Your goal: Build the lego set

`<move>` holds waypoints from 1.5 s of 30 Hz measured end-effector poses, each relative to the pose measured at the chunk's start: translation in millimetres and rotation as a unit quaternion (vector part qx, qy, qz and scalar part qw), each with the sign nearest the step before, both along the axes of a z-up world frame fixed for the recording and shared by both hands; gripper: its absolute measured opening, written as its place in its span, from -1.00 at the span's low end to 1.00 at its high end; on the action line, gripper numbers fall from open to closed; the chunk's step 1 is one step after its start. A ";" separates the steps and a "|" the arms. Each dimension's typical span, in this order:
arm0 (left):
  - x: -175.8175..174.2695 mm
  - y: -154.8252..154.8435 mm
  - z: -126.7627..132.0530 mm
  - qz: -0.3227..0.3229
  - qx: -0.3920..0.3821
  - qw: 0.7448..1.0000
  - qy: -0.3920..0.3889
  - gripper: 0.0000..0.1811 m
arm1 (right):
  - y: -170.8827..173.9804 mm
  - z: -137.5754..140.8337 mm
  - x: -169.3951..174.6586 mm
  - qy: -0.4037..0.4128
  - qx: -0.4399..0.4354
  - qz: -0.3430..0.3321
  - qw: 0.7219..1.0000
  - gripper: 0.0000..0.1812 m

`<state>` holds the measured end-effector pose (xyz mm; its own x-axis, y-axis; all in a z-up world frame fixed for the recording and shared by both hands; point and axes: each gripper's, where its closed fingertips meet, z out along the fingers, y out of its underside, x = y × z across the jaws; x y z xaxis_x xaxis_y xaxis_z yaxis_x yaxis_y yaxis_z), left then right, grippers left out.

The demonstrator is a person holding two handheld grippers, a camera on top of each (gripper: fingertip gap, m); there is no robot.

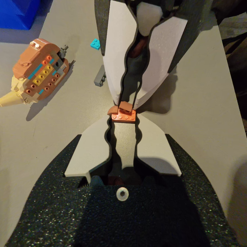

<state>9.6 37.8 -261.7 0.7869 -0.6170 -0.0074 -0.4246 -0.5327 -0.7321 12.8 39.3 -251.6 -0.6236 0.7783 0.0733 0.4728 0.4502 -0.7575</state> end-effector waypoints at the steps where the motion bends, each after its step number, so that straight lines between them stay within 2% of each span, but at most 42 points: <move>1: 0.0 0.0 0.0 0.000 0.000 1.000 0.000 -0.63 | -0.2 2.1 0.5 0.001 -0.012 0.002 1.000 -0.82; 5: -0.1 0.1 -0.1 0.000 0.000 1.000 0.000 -0.63 | 4.6 20.7 0.2 0.005 -0.114 -0.006 0.993 -0.82; 10: 0.0 -0.1 0.1 0.000 -0.003 1.000 -0.006 -0.63 | 12.0 48.1 2.8 0.000 -0.277 -0.011 0.961 -0.82; 19: -1.1 0.4 3.1 0.005 -0.004 1.000 -0.024 -0.63 | 20.8 64.0 1.3 -0.016 -0.380 -0.022 0.925 -0.82; 27: -2.8 1.3 6.4 0.014 -0.001 0.999 -0.038 -0.64 | 36.2 84.7 -0.6 -0.047 -0.535 -0.047 0.842 -0.82; 38: -5.2 2.8 0.7 0.026 -0.008 1.000 -0.015 -0.63 | 50.9 86.3 -6.1 -0.058 -0.588 -0.076 0.803 -0.82; 45: -5.4 0.9 2.5 0.024 -0.003 1.000 -0.019 -0.63 | 52.1 84.9 -7.3 -0.064 -0.592 -0.080 0.800 -0.82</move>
<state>4.2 38.6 -259.2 0.8152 -0.5786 0.0256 -0.3711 -0.5557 -0.7440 5.5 91.4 -166.8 -0.4532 0.3259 -0.8297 0.5607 -0.6194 -0.5495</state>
